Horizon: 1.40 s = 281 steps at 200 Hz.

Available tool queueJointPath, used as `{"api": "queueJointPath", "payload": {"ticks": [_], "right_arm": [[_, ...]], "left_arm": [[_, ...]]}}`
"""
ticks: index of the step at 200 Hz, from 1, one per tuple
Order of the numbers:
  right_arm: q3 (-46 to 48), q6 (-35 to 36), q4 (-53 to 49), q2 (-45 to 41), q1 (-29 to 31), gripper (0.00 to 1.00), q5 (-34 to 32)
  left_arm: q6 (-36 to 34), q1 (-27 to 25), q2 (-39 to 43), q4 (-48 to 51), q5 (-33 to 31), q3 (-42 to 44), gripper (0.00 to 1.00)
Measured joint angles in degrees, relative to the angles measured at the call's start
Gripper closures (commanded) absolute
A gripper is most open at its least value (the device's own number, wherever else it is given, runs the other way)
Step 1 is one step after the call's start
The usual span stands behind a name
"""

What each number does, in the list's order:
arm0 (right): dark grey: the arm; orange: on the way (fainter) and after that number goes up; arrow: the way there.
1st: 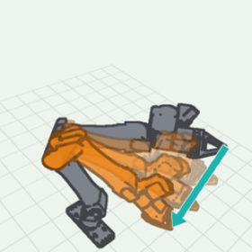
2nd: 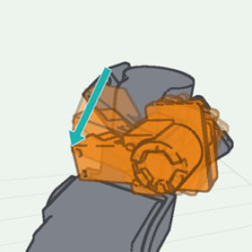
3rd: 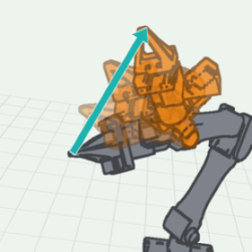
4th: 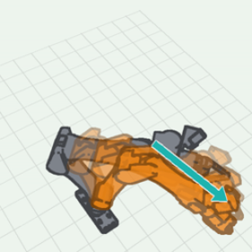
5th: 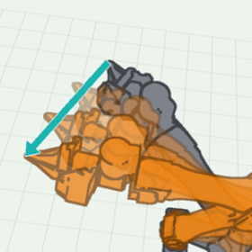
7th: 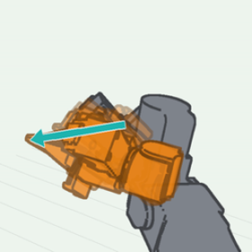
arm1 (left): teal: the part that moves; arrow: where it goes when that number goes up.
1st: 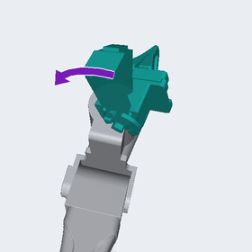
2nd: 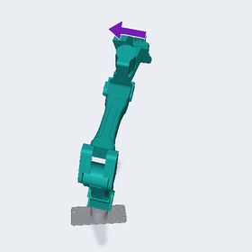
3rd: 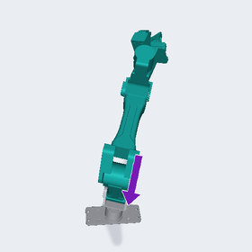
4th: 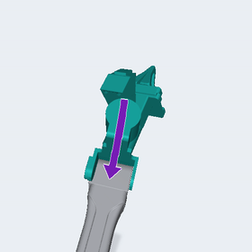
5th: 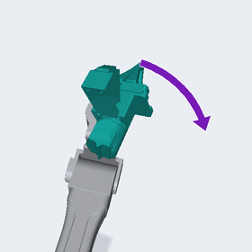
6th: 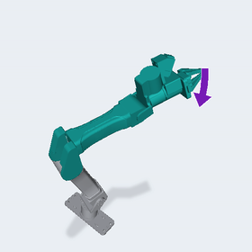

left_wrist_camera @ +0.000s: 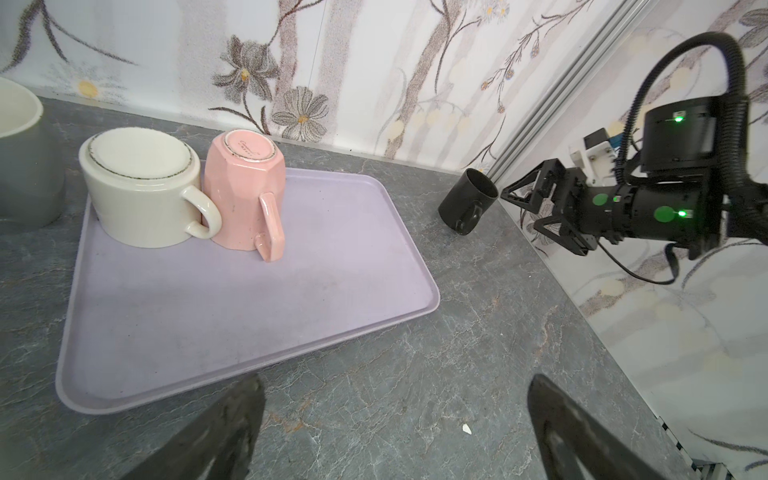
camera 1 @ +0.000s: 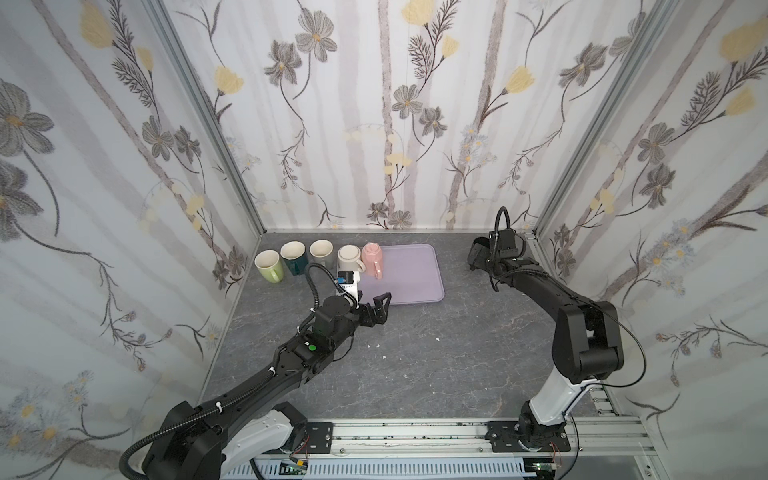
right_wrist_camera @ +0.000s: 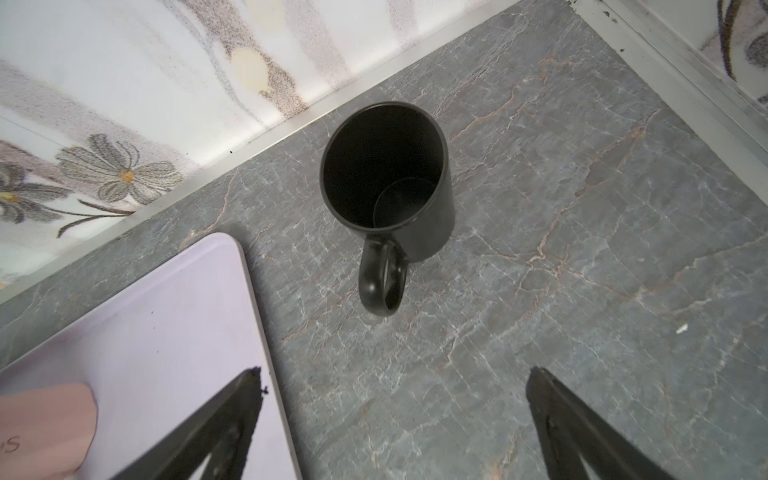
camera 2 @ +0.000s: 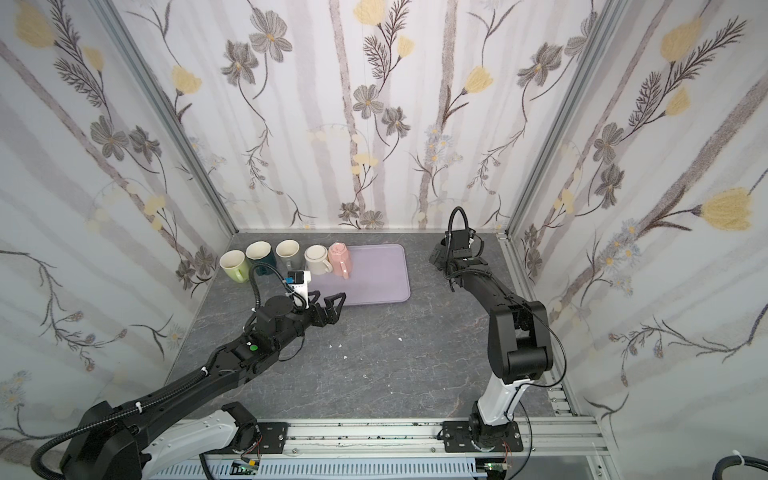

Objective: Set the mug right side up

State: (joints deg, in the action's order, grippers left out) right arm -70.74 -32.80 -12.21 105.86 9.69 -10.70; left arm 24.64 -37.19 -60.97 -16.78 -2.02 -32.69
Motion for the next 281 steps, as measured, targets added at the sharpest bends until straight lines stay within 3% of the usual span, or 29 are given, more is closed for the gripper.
{"api": "queueJointPath", "payload": {"ticks": [68,142,187,232,281], "right_arm": [[18.6,1.0,1.5,-25.9,-0.1,0.00,2.0],[25.7,6.9,1.5,-41.2,-2.6,0.00,9.0],[33.4,6.2,2.1,-44.6,-2.6,0.00,14.1],[36.9,6.1,4.0,-44.6,-2.6,0.00,23.2],[37.8,8.7,12.4,-43.2,-2.6,0.00,31.3]], "left_arm": [[-0.5,0.6,-6.5,0.7,-0.5,-1.3,0.00],[-1.7,2.1,-7.3,5.1,-4.9,-3.9,0.00],[-1.4,3.1,-8.5,11.0,-5.0,-7.6,0.00],[-0.6,3.9,-11.8,18.3,-4.8,-13.6,0.00],[0.5,6.5,-25.3,23.8,-5.2,-22.2,0.00]]}}
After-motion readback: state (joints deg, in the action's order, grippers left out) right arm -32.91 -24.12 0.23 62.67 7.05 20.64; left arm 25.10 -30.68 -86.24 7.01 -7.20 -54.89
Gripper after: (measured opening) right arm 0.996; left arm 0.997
